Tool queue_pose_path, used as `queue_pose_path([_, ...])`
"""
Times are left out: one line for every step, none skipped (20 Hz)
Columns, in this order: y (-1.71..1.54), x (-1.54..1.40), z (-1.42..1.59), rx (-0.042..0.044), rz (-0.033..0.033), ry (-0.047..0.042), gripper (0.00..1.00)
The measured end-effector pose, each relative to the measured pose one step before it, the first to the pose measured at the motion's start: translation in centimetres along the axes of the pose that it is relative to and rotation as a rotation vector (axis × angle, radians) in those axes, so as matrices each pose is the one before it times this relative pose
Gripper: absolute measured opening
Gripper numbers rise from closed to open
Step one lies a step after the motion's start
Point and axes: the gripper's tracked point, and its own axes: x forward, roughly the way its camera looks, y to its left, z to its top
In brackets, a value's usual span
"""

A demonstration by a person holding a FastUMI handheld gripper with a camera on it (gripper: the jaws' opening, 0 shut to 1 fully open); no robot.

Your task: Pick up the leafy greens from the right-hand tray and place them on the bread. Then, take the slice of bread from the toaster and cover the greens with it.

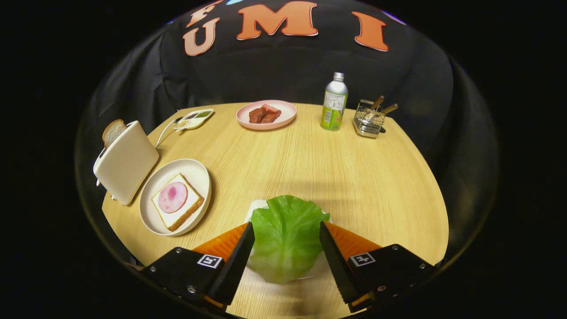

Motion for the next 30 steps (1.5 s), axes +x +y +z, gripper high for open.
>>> queue_pose_path([0.016, 0.338, -0.307, -0.00765, 0.00171, 0.03728, 0.89])
queue_pose_path([0.062, 0.363, -0.273, -0.01096, 0.00203, 0.03226, 0.89])
queue_pose_path([-0.166, 0.257, -0.168, -0.01044, -0.006, 0.02107, 0.89])
queue_pose_path([-0.138, 0.426, -0.022, -0.00749, -0.00808, 0.01346, 0.89])
queue_pose_path([-0.285, 0.261, -0.088, 0.0013, -0.01148, 0.0146, 0.88])
queue_pose_path([-0.254, 0.193, -0.356, 0.00723, -0.0041, 0.02181, 0.88])
queue_pose_path([0.197, 0.224, -0.206, 0.01037, 0.00721, 0.01884, 0.88])
queue_pose_path([0.062, 0.302, -0.208, 0.00822, -0.00057, 0.01785, 0.87])
queue_pose_path([-0.018, 0.261, -0.075, 0.0058, -0.0023, 0.01336, 0.86])
queue_pose_path([0.07, 0.272, -0.275, 0.00707, -0.00038, 0.01696, 0.86])
queue_pose_path([0.097, 0.266, -0.298, 0.00723, 0.00148, 0.01979, 0.85])
queue_pose_path([0.175, 0.415, -0.371, 0.00739, 0.00284, 0.02007, 0.81])
queue_pose_path([0.088, 0.268, -0.189, 0.01408, 0.00283, 0.01619, 0.79])
queue_pose_path([0.064, 0.394, -0.295, 0.01289, 0.00028, 0.01802, 0.74])
queue_pose_path([-0.148, -0.141, 0.093, 0.00945, -0.01244, 0.00409, 0.68])
queue_pose_path([0.041, 0.396, 0.004, 0.0159, 0.00132, 0.00364, 0.63])
queue_pose_path([-0.185, -0.055, 0.045, 0.00479, -0.0196, -0.00419, 0.6])
queue_pose_path([-0.088, 0.064, -0.038, -0.00186, -0.00702, 0.00014, 0.52])
queue_pose_path([0.039, -0.122, 0.157, -0.00299, -0.00199, -0.00696, 0.47])
queue_pose_path([-0.024, -0.032, 0.056, -0.0048, 0.00115, -0.00567, 0.42])
queue_pose_path([-0.034, 0.088, 0.165, 0.0006, 0.00021, -0.00682, 0.38])
queue_pose_path([-0.078, 0.083, 0.187, 0.01185, -0.00653, -0.00828, 0.3])
queue_pose_path([-0.069, 0.014, 0.081, 0.01831, -0.00372, 0.00083, 0.25])
queue_pose_path([-0.228, 0.029, -0.157, 0.02008, -0.00427, -0.00108, 0.12])
queue_pose_path([0.048, -0.039, 0.072, 0.02892, 0.00657, -0.00068, 0.09])
queue_pose_path([0.323, -0.284, -0.222, 0.02956, 0.02062, 0.00747, 0.04])
queue_pose_path([0.274, -0.692, 0.133, 0.01539, 0.01443, -0.00187, 0.04])
queue_pose_path([0.024, 0.135, 0.198, 0.00327, 0.00921, -0.01427, 0.02])
queue_pose_path([0.165, -0.35, 0.384, 0.00643, 0.01215, -0.01937, 0.02])
queue_pose_path([0.175, -0.445, 0.307, 0.01636, 0.00871, -0.01093, 0.02])
